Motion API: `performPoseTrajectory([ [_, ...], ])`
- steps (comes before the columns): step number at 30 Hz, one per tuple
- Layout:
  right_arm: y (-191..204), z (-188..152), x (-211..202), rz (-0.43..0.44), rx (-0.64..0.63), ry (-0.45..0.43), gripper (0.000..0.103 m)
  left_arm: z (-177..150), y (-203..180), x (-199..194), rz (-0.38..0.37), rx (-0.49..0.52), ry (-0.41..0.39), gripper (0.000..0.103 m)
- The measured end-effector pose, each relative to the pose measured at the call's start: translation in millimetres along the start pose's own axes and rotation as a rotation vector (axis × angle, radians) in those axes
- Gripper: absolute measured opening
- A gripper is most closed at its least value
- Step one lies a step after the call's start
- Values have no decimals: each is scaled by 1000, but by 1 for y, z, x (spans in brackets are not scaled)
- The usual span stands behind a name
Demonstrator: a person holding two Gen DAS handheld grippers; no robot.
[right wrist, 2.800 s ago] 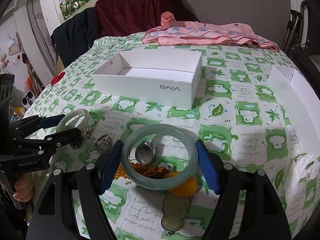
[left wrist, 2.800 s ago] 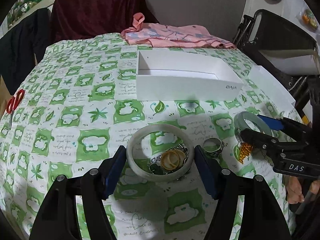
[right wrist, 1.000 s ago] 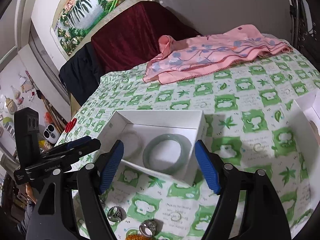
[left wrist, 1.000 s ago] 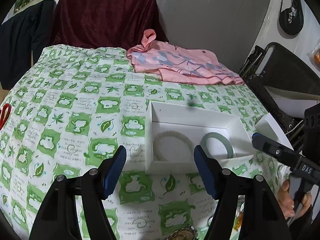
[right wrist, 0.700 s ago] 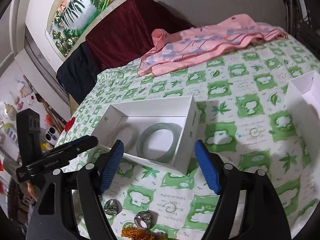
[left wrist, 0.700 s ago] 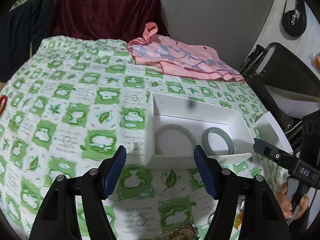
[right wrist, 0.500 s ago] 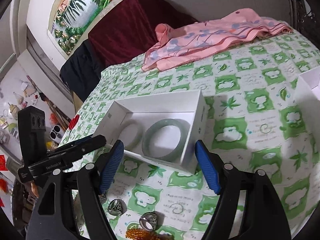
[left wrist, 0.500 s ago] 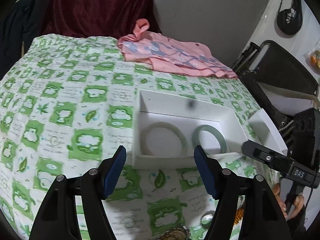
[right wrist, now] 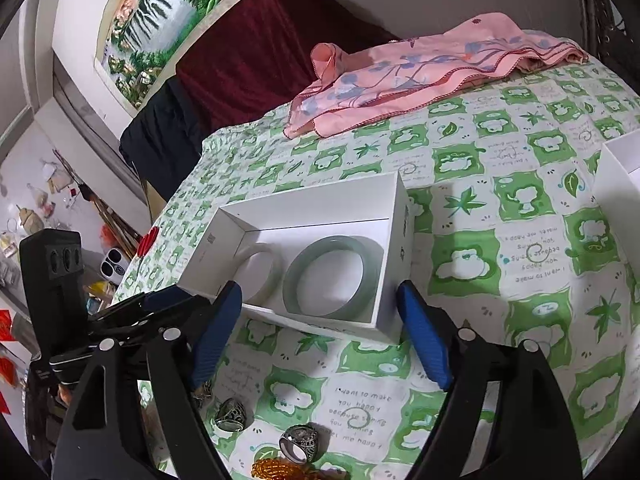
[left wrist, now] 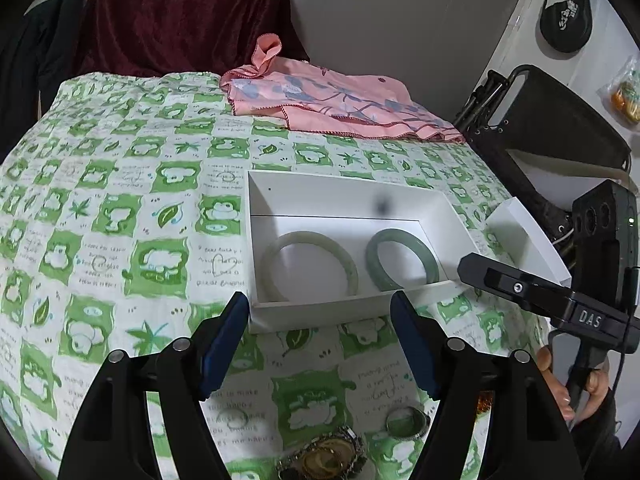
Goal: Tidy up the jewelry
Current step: 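Withdraw both tools from the box back toward the remaining jewelry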
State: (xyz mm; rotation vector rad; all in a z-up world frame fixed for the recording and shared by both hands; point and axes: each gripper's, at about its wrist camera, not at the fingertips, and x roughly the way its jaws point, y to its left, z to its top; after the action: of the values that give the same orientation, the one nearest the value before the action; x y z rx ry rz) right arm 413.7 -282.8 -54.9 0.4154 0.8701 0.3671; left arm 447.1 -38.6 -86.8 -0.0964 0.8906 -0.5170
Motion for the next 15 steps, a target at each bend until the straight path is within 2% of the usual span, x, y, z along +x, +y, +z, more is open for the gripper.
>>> performPoseTrajectory([
  [3,-2,1,-11,-28,14,-44,75,-5,2,-5,-8,-12,6,73],
  [9,2,-22,-44,-88,-6,-108,75,-25,15,-28,99,-47,-15,75],
  [11,4,-39,-56,-131,-11,-126,79,-35,19,-36,116,-57,-10,76],
  [13,3,-54,-67,-168,-3,-147,88,-46,21,-44,130,-51,-2,77],
  [15,2,-66,-77,-178,10,-164,90,-56,19,-48,145,-30,9,79],
])
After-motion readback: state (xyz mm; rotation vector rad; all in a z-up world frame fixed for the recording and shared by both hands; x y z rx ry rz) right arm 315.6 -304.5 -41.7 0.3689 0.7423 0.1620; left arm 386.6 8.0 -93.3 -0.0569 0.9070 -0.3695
